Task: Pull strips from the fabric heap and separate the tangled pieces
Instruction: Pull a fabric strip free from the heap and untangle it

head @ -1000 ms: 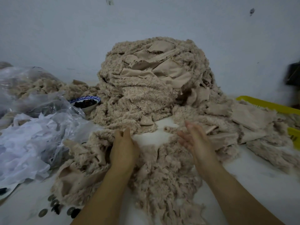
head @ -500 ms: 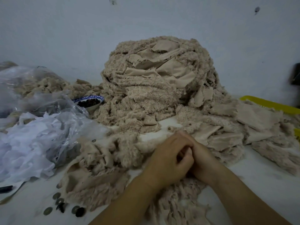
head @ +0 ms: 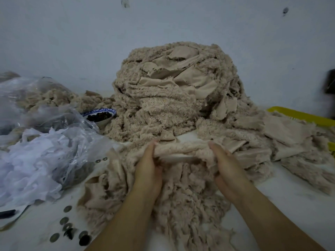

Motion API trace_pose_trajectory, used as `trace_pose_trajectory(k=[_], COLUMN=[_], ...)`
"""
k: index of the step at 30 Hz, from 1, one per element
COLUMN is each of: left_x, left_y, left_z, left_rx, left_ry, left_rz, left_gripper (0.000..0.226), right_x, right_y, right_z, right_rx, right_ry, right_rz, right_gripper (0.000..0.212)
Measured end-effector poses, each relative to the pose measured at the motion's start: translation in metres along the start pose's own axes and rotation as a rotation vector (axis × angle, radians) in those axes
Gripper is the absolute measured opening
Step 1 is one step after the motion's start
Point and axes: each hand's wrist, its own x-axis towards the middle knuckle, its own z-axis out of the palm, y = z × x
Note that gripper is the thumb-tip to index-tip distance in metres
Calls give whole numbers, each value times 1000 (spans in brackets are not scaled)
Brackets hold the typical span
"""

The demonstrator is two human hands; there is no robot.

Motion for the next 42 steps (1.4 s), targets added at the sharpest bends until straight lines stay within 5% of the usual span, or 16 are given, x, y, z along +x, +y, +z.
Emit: trace_pose_trajectory(k=[6, 13, 16, 19, 22, 27, 31, 37, 42], left_x=[7, 3, 0, -3, -10, -20, -20, -5, -2], left_y=[6, 3, -2, -8, -14, -22, -17, -10, -6], left_z=[-6, -4, -3, 0, 5, 10, 11, 4, 4], left_rx=[-209, -156, -89, -13, 98, 385, 325, -10, -85], left_ry=[71, -237, -334, -416, -458, -505, -475, -193, -238], left_rz=[-54, -129, -116, -92, -44, -3, -61, -1, 9], left_gripper=[28, 22, 31, 37, 42, 31, 34, 35, 34], right_x=[10, 7, 2, 4, 5, 4, 3, -2, 3], right_y=[-2, -13, -2, 5, 6, 22, 17, 16, 9], right_z=[-11, -17, -12, -5, -1, 6, 6, 5, -3], right_rx=[79, 287, -189, -771, -801, -970, -896, -851, -674], right_ry=[174, -151, -105, 151, 96, -132, -141, -160, 0], right_rz=[-114, -54, -71, -264, -399, -383, -404, -429, -383], right_gripper=[15, 43, 68, 47, 23, 29, 35, 35, 34])
